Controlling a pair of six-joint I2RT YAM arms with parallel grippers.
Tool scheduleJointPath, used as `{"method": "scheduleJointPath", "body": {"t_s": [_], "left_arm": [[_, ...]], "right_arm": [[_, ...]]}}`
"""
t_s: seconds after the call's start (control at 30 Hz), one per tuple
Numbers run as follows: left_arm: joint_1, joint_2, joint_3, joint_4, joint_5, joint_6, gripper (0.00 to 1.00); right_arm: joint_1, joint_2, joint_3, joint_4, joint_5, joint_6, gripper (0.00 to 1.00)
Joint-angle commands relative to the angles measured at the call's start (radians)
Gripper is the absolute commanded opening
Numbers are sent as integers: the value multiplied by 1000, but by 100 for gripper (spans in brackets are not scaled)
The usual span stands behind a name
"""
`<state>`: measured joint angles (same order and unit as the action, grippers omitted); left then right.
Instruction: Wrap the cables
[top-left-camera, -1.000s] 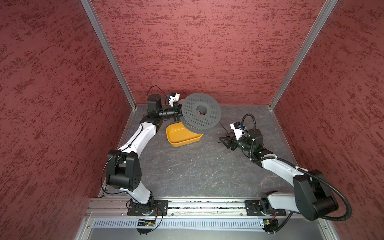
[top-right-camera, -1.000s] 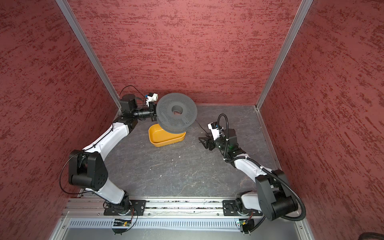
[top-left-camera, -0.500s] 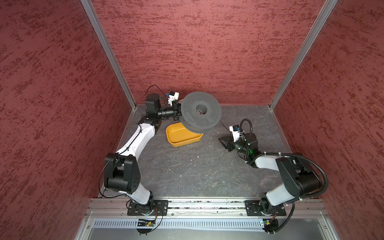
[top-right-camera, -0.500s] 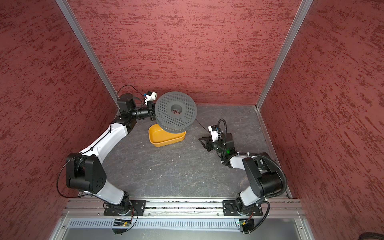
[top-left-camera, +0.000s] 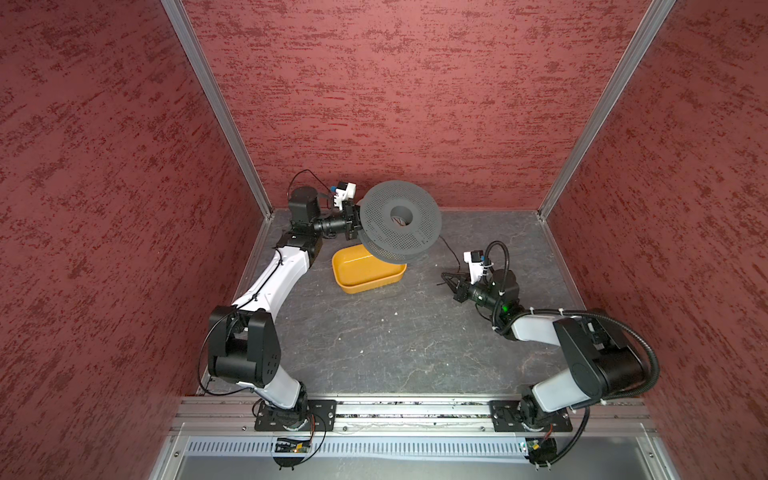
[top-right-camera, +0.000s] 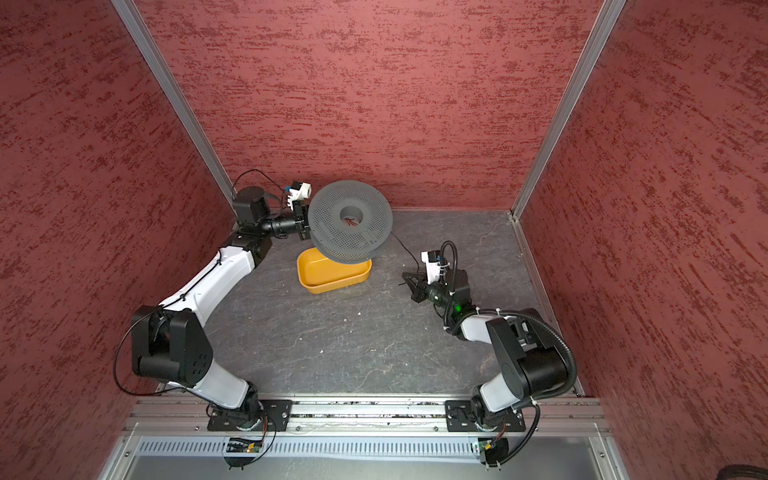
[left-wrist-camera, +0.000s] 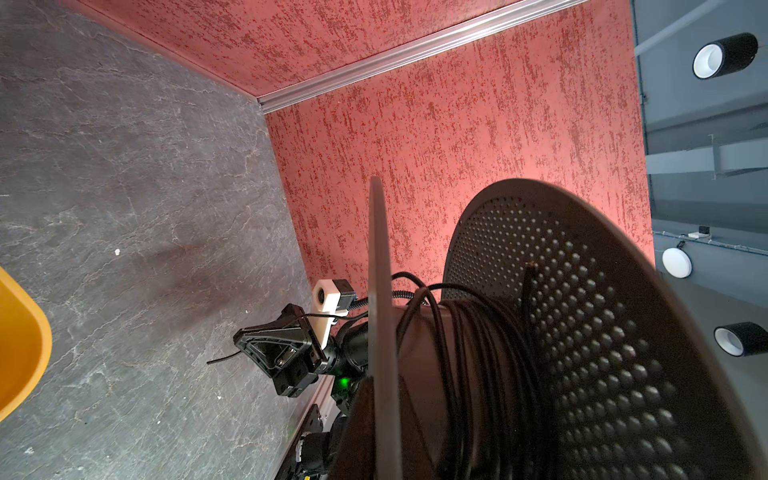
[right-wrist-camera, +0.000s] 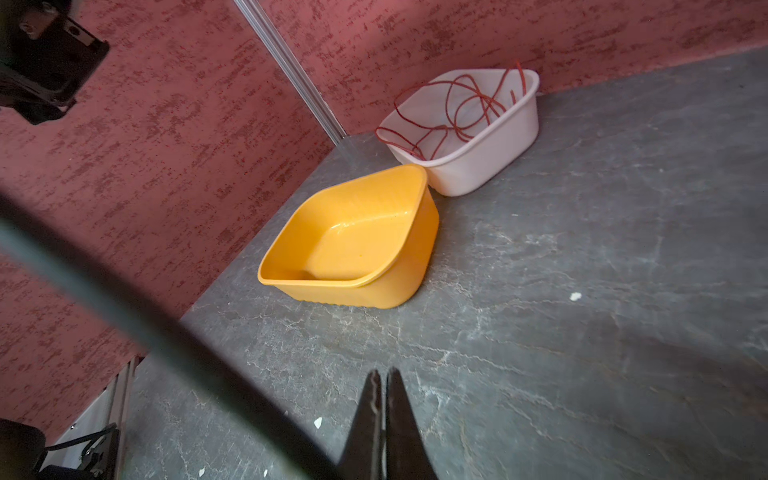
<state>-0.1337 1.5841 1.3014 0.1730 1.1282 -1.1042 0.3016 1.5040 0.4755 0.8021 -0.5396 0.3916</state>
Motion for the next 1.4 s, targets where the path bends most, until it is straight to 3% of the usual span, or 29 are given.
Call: {"method": "scheduleJointPath", "body": {"t_s": [0.0,0.2,0.47,0.63,0.83,1.07,1.3,1.37], "left_arm": [[1,23,36,-4,-47,-13,0],[-28,64,108,-168,-168,92,0],[-85,121,244,-468,-388,285,0],[-117,128,298,-624,-538,412,0],[-145,129,295,-688,-575,487,0],[-161,127,295,-788,-549,616,0],[-185,146,324,-863,-512,715,0],[-196,162,340,-883,-488,742,0]], "right_arm": [[43,-96,88,-272,116,-72,0],[180,-120,330,-861,253,-256,0],[386,-58,579,-1262,463,-403,0],[466,-14,754,-1436,432,-474,0],[497,61,1015,-1613,419,-546,0],[496,180,1285,-1798,579,-647,0],[494,221,1386,-1740,731,-735,0],[481,223,1408,-1731,696,-737,0]]}}
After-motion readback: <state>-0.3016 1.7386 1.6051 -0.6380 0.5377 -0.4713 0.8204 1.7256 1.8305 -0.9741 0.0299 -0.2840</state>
